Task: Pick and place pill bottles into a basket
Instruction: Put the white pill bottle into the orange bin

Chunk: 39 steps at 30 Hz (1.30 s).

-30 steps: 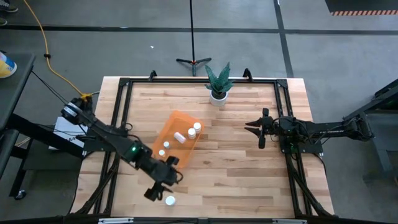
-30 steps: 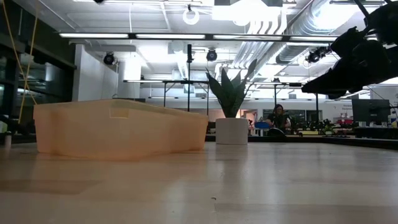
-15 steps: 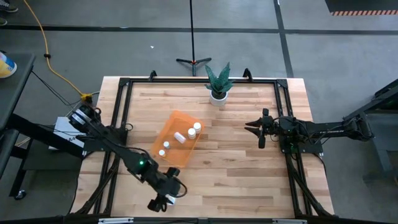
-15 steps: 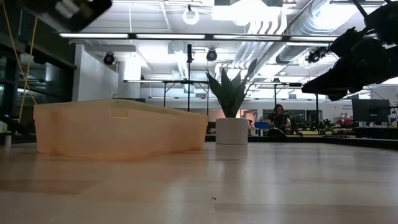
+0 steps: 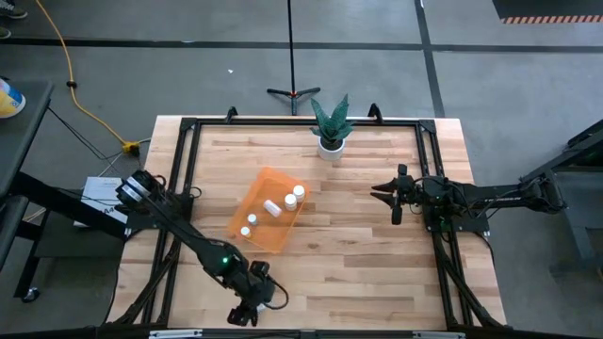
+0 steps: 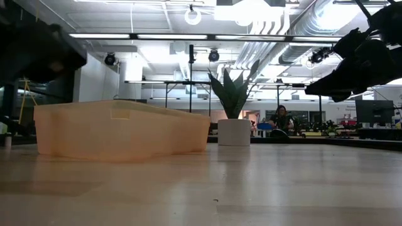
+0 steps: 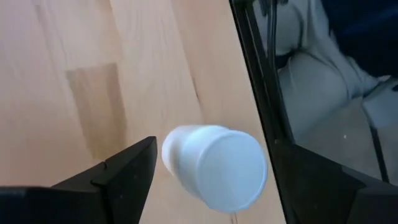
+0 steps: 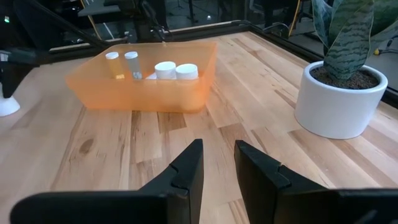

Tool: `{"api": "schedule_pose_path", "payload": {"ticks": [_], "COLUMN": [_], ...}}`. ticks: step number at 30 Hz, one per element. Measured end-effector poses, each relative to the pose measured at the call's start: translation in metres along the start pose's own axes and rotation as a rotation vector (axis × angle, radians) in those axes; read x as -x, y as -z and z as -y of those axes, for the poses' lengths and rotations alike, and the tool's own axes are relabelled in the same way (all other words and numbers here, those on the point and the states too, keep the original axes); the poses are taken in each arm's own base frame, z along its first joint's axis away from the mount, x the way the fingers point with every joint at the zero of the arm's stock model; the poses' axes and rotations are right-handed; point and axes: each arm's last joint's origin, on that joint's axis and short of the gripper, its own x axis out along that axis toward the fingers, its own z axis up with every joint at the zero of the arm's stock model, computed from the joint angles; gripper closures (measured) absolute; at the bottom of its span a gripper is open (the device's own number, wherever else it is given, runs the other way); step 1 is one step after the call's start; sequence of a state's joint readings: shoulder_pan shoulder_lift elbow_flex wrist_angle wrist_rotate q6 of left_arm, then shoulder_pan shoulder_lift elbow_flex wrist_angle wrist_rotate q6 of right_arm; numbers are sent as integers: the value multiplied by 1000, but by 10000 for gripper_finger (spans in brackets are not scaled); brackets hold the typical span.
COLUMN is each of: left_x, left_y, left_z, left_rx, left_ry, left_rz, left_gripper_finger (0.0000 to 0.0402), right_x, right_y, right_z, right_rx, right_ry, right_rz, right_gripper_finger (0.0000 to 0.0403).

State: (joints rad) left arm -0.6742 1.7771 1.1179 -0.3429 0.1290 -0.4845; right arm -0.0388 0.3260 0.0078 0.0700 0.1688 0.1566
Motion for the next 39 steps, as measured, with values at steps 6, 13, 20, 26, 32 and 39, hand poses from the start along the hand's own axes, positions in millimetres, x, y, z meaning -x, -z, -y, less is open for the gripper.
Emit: {"api": "schedule_pose_path", "payload": {"ticks": [6,13,20,26,32,39], "left_x": [-12,-13,-13,-4,26,64], "left_y": [5,7,7,-6,-20,-37], "left_z": [-2,-5,-5,5,12,-3], "left_rx": [17,20,11,-6,-62,-124], "left_ry": [-27,-77,-77,-46,-228,-482], "left_rz": [-34,-44,-38,-47,-151,-251], "left_gripper_finger": [44,75,159,189,159,185], "right_x": [0,0,0,0,0,0], "right_y": [0,0,0,0,0,1], "right_z": [0,0,0,0,0,0], "right_rx": [0,0,2,4,3,3], "right_ry": [1,1,0,1,1,1], "right_rz": [0,0,-1,-4,-4,-6], "right_gripper_finger": [320,320,320,320,320,320]}}
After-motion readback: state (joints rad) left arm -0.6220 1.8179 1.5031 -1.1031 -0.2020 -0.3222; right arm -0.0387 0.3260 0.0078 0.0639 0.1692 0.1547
